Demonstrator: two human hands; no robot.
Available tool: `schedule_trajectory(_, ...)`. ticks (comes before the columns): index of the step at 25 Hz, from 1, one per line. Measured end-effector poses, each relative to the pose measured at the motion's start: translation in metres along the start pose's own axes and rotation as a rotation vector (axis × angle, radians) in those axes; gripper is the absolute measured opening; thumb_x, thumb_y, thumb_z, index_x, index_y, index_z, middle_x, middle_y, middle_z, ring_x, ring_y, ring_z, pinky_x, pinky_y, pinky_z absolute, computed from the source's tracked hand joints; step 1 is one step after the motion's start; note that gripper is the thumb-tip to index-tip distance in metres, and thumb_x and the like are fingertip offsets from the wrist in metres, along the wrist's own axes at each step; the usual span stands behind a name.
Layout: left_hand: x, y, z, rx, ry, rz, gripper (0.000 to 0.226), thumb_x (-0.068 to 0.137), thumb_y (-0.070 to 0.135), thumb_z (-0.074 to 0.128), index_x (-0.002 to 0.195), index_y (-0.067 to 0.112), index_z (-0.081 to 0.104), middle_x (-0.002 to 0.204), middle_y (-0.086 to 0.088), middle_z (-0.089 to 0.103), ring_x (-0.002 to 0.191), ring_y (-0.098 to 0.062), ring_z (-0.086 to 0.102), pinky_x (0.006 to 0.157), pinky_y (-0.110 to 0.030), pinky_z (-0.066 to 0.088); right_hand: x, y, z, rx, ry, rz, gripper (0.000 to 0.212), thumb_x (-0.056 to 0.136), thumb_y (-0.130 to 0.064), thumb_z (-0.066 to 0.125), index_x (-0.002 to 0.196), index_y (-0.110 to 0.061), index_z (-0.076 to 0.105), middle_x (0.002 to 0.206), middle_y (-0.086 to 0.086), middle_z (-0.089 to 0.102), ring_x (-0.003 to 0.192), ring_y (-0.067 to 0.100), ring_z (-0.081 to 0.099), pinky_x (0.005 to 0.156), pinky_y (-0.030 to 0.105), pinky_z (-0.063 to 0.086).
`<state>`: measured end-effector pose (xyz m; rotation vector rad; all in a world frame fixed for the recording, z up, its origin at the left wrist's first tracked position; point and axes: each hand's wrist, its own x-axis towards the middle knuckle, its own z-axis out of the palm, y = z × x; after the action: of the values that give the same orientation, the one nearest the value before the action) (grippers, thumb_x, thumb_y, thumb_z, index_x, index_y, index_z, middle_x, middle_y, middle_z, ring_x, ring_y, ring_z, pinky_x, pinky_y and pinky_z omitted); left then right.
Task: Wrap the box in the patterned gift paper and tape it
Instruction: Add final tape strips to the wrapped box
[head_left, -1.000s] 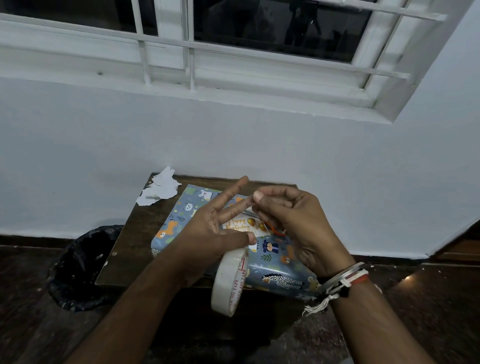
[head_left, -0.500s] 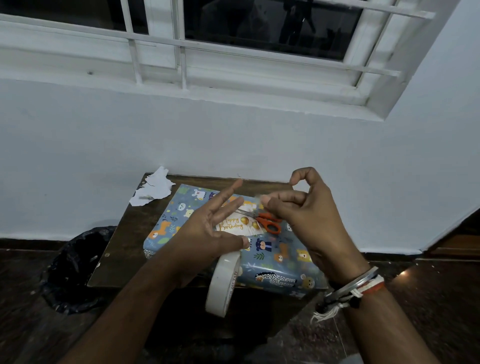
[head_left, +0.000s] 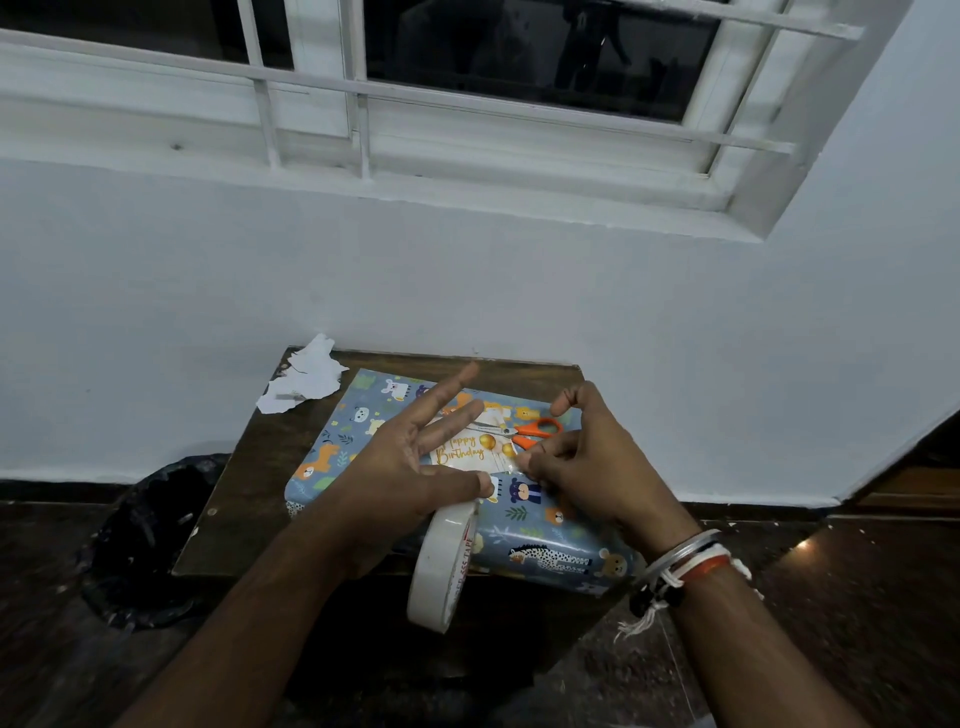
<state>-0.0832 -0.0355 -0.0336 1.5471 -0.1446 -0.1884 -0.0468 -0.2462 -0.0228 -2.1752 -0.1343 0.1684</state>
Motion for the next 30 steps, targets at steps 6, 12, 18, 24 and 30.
schedule_trajectory(6,0.002,-0.004,-0.002,-0.016,0.002,0.008,0.097,0.078,-0.004,0.082,0.134,0.067,0.048,0.138,0.023,0.062,0.137,0.007,0.046,0.104,-0.039,0.052,0.007,-0.006,0.011,-0.306,0.118,-0.057,0.043,0.084,-0.015,0.073,0.106,-0.026,0.038,0.070,-0.001,0.068,0.067,0.013,0.065,0.066,0.035,0.053)
schedule_trajectory(12,0.001,-0.004,-0.003,-0.102,-0.010,0.011,0.095,0.079,-0.007,0.080,0.135,0.064,0.050,0.140,0.018,0.062,0.137,-0.004,0.050,0.089,-0.034,0.059,0.007,-0.011,0.009,-0.466,0.109,-0.010,0.050,0.085,-0.031,0.078,0.109,-0.024,0.034,0.087,-0.011,0.058,0.079,0.016,0.054,0.068,0.031,0.041)
schedule_trajectory(18,-0.004,0.001,0.001,-0.141,0.005,0.068,0.091,0.082,-0.007,0.077,0.139,0.058,0.048,0.140,0.021,0.061,0.111,-0.009,0.065,0.074,-0.027,0.057,-0.003,-0.005,0.011,-0.496,0.205,-0.039,0.024,0.094,-0.023,0.066,0.100,-0.028,0.044,0.073,-0.018,0.052,0.073,0.012,0.051,0.068,0.030,0.036)
schedule_trajectory(24,-0.007,0.007,0.001,-0.128,0.029,0.167,0.093,0.084,-0.015,0.071,0.145,0.051,0.046,0.146,0.017,0.057,0.072,-0.018,0.060,0.079,-0.026,0.056,-0.020,-0.041,0.012,0.277,-0.162,-0.055,0.031,0.102,-0.035,0.060,0.103,-0.008,0.074,0.081,0.008,0.073,0.063,0.013,0.060,0.047,0.014,0.042)
schedule_trajectory(30,-0.012,0.013,0.003,-0.021,0.016,0.203,0.098,0.084,-0.018,0.069,0.148,0.050,0.041,0.147,0.022,0.054,0.082,-0.018,0.073,0.074,-0.024,0.055,-0.022,-0.050,0.004,0.294,-0.280,-0.105,0.014,0.095,-0.014,0.071,0.096,-0.001,0.077,0.061,-0.004,0.069,0.052,0.001,0.056,0.045,0.008,0.038)
